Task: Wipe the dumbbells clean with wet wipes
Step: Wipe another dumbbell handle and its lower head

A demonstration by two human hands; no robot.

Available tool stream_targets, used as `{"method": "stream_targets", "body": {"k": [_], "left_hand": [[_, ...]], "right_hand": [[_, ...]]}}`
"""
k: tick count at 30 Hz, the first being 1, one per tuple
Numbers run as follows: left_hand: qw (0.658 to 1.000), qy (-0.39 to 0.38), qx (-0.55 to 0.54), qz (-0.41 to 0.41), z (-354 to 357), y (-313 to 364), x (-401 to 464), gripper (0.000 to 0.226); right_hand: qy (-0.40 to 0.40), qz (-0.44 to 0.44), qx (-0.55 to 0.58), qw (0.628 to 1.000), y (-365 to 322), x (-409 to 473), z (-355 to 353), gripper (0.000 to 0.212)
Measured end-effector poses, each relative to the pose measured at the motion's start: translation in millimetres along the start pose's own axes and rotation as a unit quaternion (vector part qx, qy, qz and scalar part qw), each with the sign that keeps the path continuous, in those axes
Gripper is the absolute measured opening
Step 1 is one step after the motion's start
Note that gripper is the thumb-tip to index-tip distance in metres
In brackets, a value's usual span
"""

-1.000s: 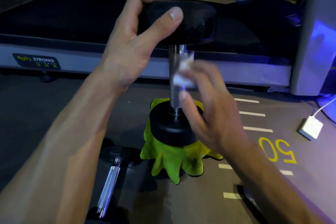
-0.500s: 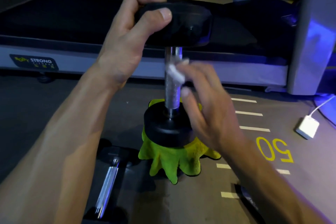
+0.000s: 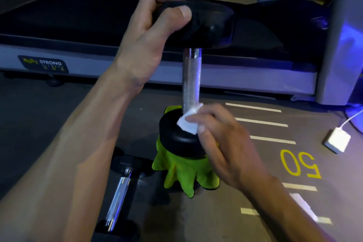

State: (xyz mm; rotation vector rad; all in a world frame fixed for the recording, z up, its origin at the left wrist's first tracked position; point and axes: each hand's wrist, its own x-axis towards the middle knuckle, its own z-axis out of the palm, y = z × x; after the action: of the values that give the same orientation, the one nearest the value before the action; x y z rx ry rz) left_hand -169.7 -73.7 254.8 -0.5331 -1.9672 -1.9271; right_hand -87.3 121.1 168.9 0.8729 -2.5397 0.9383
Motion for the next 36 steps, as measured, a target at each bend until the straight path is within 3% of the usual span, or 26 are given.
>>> {"method": "stream_targets", "body": {"k": [4,10,16,22,27,33,36], "left_hand": [[1.0,-0.008,0.023,-0.001,1.8,2.1,-0.2,0.025],[0.997,0.032,0.072,0.021,-0.5,3.2,-0.3,0.049],[0.995,0.017,0.091,0.021,-4.2,3.5,1.0,0.048],[0.997,0.0,0.082,0.01,-9.1,5.6,-0.4,0.047],[0.998,0.005,0.066,0.01,-7.2,4.9,-2.7,0.048],[0.999,0.021,0.037,0.006,-9.5,2.2,-1.3,0.045],[0.999,0.011,0.042,0.005,-7.6,1.9,-0.5,0.046]], "right_hand": [[0.121,0.026,0.015,0.992,-5.8,39.7,-10.8,0.022],[0.021,0.037,0.056,0.998,9.5,-1.4,1.3,0.024],[0.065,0.013,0.042,0.997,-4.4,26.9,-5.2,0.031],[0.006,0.008,0.056,0.998,4.5,1.5,1.1,0.031],[0.112,0.005,0.056,0.992,-1.7,43.6,-13.5,0.019],[0.026,0.008,0.036,0.999,-1.7,9.1,4.4,0.017],[0.132,0.0,0.01,0.991,-4.3,41.3,-1.3,0.019]]}}
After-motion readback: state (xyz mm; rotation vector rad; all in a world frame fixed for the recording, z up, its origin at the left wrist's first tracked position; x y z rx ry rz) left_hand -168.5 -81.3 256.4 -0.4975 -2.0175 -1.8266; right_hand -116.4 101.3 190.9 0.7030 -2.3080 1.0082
